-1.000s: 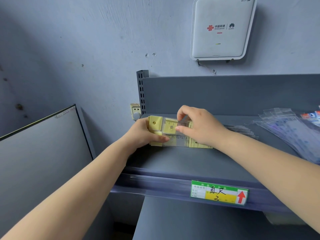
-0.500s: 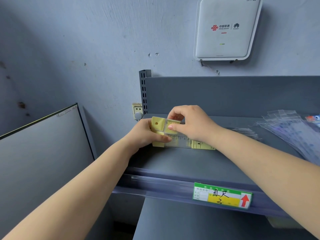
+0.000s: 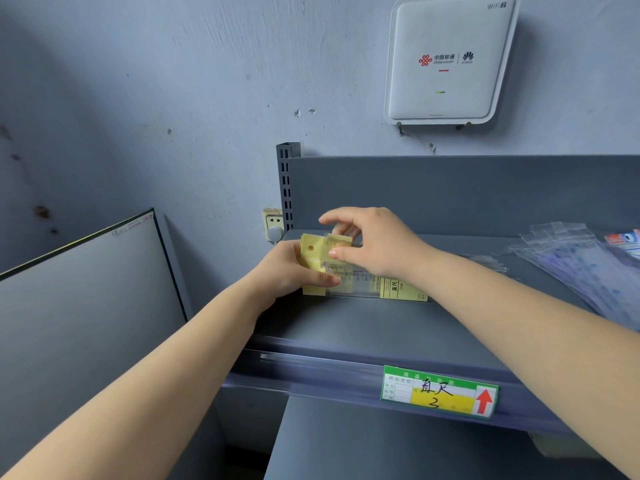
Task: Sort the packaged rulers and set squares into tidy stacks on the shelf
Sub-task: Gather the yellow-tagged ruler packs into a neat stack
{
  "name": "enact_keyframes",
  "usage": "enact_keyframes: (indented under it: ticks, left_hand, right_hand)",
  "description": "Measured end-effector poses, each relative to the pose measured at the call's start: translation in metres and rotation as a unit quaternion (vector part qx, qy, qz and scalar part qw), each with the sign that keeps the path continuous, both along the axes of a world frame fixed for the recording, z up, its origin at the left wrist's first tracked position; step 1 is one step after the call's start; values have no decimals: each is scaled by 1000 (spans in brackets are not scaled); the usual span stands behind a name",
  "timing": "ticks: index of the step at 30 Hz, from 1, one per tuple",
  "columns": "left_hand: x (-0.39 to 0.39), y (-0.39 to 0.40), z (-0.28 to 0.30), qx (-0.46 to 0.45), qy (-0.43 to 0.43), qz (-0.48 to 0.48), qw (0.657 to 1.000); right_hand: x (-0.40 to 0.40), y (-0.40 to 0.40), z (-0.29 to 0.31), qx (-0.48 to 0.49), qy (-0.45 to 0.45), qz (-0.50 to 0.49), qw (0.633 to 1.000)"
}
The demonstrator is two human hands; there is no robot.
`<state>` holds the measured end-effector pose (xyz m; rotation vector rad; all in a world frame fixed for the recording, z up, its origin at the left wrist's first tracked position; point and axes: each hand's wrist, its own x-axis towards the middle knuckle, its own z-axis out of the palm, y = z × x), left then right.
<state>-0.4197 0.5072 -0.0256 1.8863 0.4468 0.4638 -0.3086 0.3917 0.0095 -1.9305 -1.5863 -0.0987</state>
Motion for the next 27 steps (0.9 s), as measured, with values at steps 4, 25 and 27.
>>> enact_keyframes:
  ticks: [4,25,27]
  left_hand:
    - [-1,-1,1,-3,5,2,1000]
    - [0,-3,1,56,-4,-7,998]
    - [1,-2,1,57,-4,-9,998]
  right_hand:
    - [-2,8,-1,4,-15,-10,1000]
    - [31,-21,45,213,54,-18,975]
    - [35,-30,56,269,84,-5,959]
